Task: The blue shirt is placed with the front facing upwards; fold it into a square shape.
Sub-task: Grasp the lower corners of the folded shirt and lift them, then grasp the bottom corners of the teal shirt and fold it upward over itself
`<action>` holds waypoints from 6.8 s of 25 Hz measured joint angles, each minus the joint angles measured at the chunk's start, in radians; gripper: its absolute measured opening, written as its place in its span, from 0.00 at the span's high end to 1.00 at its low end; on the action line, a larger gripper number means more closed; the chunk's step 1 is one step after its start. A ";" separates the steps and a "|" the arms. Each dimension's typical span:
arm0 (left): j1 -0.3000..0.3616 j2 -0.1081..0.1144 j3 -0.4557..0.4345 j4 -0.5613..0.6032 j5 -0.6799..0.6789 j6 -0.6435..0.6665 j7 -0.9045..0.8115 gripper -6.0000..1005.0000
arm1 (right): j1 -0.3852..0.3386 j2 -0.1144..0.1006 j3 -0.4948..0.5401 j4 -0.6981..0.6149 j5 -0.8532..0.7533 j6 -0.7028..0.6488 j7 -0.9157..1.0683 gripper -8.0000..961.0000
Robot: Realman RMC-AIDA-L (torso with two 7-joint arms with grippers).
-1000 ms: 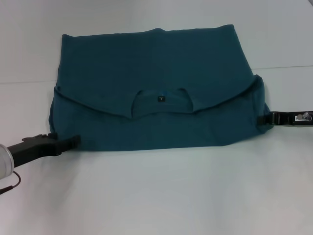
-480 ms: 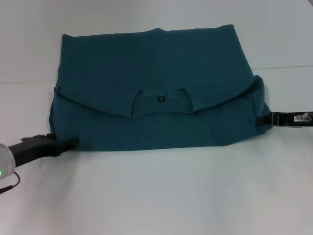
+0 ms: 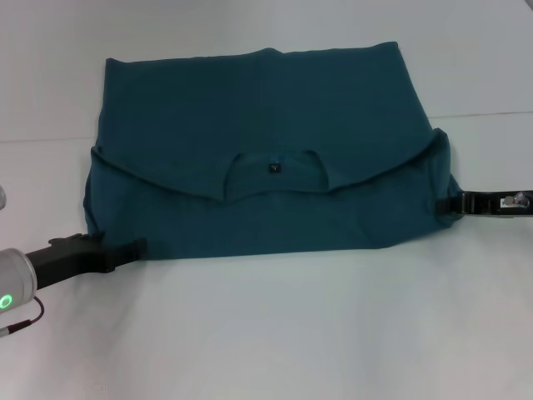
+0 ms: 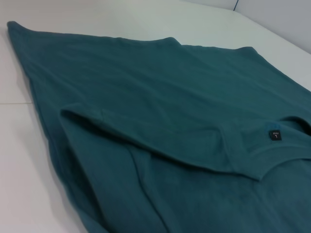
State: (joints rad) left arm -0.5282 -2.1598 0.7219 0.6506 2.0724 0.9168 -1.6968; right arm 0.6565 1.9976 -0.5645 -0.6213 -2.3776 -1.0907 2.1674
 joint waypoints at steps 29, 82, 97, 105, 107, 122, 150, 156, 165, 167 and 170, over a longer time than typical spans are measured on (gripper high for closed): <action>-0.001 0.003 0.002 0.023 0.028 -0.018 -0.010 0.67 | -0.025 0.006 0.003 0.000 0.021 0.000 -0.020 0.99; 0.206 0.001 -0.184 0.357 0.104 0.699 -0.172 1.00 | -0.296 -0.005 0.021 -0.180 0.128 -0.459 -0.321 0.99; 0.259 0.001 -0.275 0.367 0.232 0.971 -0.127 1.00 | -0.434 0.005 0.055 -0.227 0.109 -0.652 -0.441 0.98; 0.277 0.003 -0.317 0.387 0.271 1.048 -0.107 1.00 | -0.490 0.005 0.106 -0.231 0.107 -0.729 -0.502 0.99; 0.279 0.004 -0.334 0.391 0.293 1.057 -0.107 1.00 | -0.495 0.003 0.116 -0.233 0.106 -0.738 -0.503 0.99; 0.290 0.005 -0.367 0.389 0.339 1.048 -0.098 1.00 | -0.494 -0.004 0.173 -0.230 0.043 -0.720 -0.502 0.98; 0.162 0.041 -0.443 0.300 0.241 0.907 -0.133 0.99 | -0.372 -0.014 0.336 -0.230 0.050 -0.708 -0.500 0.98; 0.006 0.071 -0.433 0.159 0.218 0.711 -0.155 0.99 | -0.252 0.000 0.368 -0.219 0.051 -0.582 -0.469 0.98; -0.167 0.085 -0.394 0.036 0.213 0.353 -0.194 0.98 | -0.079 0.017 0.327 -0.051 0.051 -0.188 -0.478 0.98; -0.198 0.085 -0.380 0.007 0.212 0.269 -0.193 0.98 | -0.050 0.021 0.296 -0.011 0.051 -0.080 -0.483 0.98; -0.232 0.085 -0.343 -0.031 0.212 0.155 -0.194 0.97 | -0.003 0.026 0.269 0.047 0.053 0.060 -0.511 0.98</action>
State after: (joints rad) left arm -0.7598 -2.0752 0.3792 0.6200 2.2846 1.0723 -1.8904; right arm 0.6533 2.0232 -0.2958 -0.5744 -2.3251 -1.0312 1.6568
